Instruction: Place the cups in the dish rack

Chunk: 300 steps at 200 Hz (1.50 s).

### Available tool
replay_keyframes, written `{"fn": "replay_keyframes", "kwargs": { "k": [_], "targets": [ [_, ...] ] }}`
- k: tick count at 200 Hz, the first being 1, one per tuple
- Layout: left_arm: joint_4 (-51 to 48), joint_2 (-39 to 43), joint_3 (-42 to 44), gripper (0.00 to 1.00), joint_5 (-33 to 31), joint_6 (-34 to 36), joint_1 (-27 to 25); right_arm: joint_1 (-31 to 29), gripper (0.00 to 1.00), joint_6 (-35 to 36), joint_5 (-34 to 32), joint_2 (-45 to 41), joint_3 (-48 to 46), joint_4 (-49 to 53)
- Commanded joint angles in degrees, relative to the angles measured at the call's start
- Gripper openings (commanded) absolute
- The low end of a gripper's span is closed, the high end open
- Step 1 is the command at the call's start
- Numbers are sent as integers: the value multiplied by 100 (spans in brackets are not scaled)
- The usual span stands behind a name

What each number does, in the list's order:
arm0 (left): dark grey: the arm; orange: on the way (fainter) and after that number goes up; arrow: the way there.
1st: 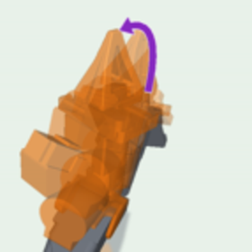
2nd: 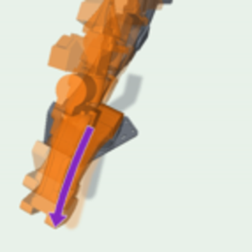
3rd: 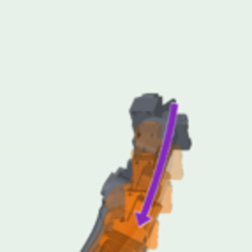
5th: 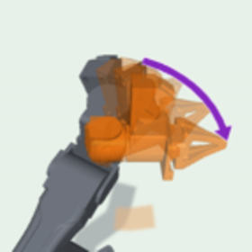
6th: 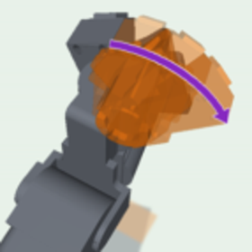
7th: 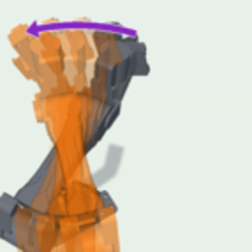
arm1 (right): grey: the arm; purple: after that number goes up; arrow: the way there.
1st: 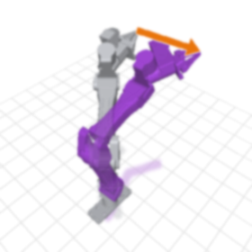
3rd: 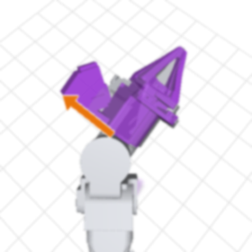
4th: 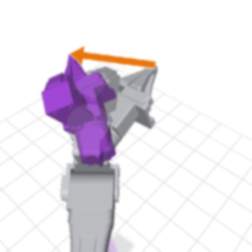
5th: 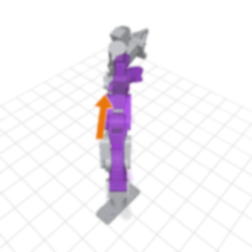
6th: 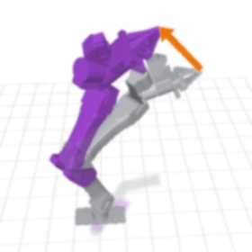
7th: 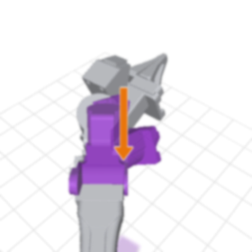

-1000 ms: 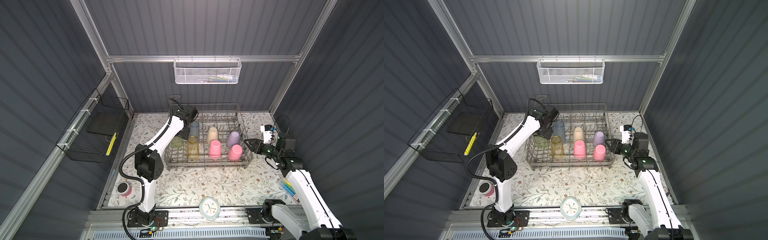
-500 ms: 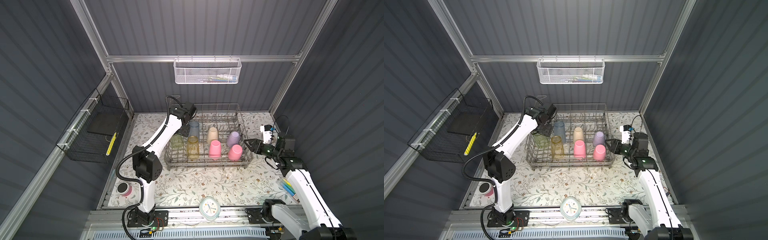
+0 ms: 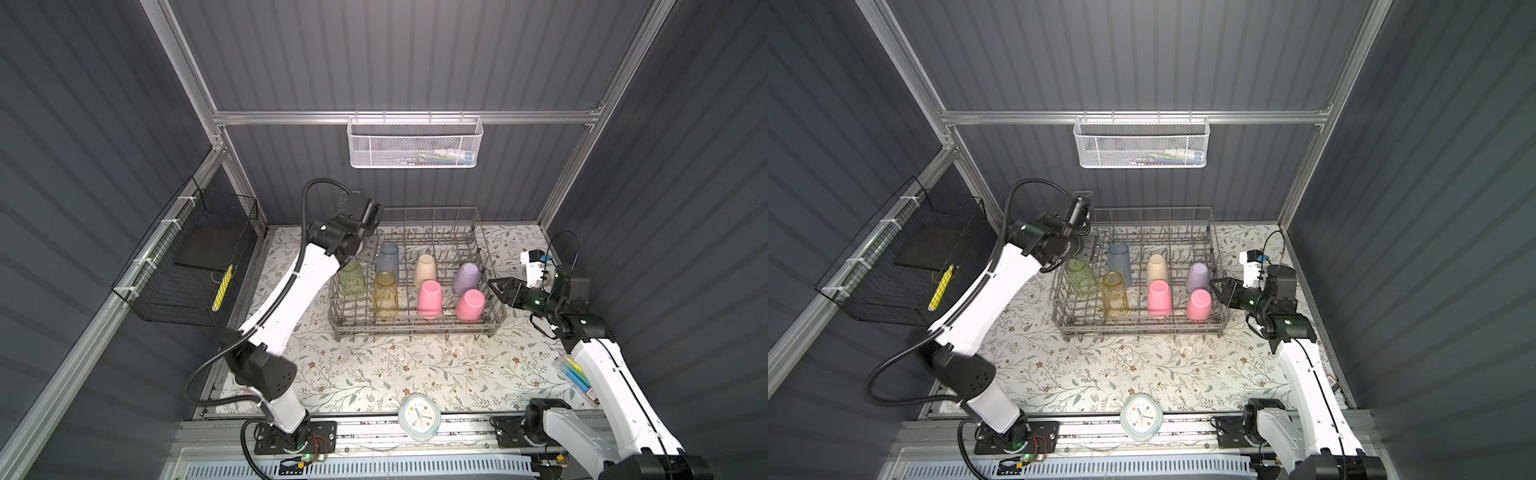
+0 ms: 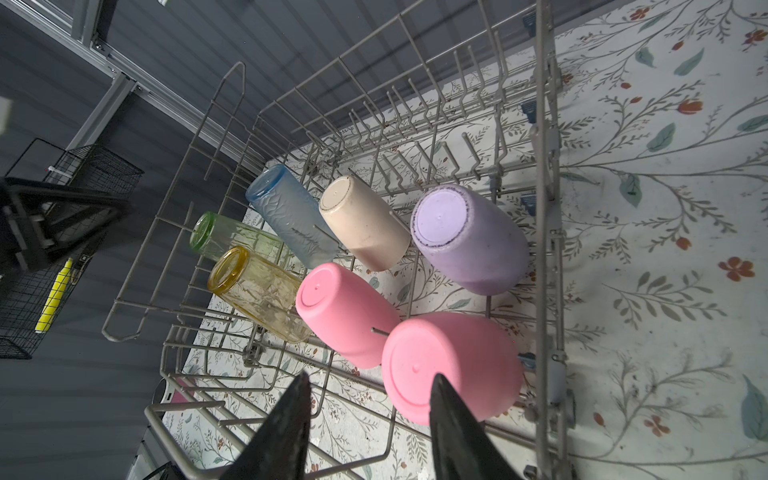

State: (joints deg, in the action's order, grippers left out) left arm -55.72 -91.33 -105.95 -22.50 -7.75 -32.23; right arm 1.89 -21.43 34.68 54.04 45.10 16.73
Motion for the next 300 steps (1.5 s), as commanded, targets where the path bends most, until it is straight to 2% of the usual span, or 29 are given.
{"fn": "replay_keyframes", "kwargs": {
  "k": [1, 20, 42, 79, 114, 140, 170, 203, 225, 259, 300],
  "targets": [
    [1568, 941, 874, 88, -485, 205, -20, 31, 48, 7, -105, -105, 142, -58],
    [2390, 1606, 1651, 91, -945, 340, 71, 31, 49, 51, -358, -210, 262, -12],
    [3156, 2190, 2428, 92, -1009, 239, 578, 31, 51, 164, -911, -276, 488, 70],
    [4535, 2622, 3895, 93, -1453, 28, 1362, 31, 64, 349, -2253, -230, 731, 0],
    [5135, 2674, 4638, 96, -750, -478, 2463, 31, 72, 394, -2709, -151, 687, -176],
    [5782, 2700, 5263, 97, -360, -604, 3115, 31, 78, 394, -3048, -291, 369, -531],
    [6551, 2450, 5979, 99, 376, -897, 3830, 31, 82, 462, -3368, -350, 112, -791],
    [7781, 2203, 6923, 100, 926, -551, 3935, 31, 85, 586, -3699, -398, -257, -1220],
    [8588, 2025, 7516, 100, 1010, -483, 3935, 31, 87, 609, -3912, -404, -576, -1622],
    [9431, 1597, 8019, 100, 1523, -393, 3935, 31, 88, 667, -4099, -212, -880, -1983],
    [9993, 820, 8144, 100, 1989, -284, 3935, 31, 88, 712, -4081, 35, -1090, -2365]
  ]
}}
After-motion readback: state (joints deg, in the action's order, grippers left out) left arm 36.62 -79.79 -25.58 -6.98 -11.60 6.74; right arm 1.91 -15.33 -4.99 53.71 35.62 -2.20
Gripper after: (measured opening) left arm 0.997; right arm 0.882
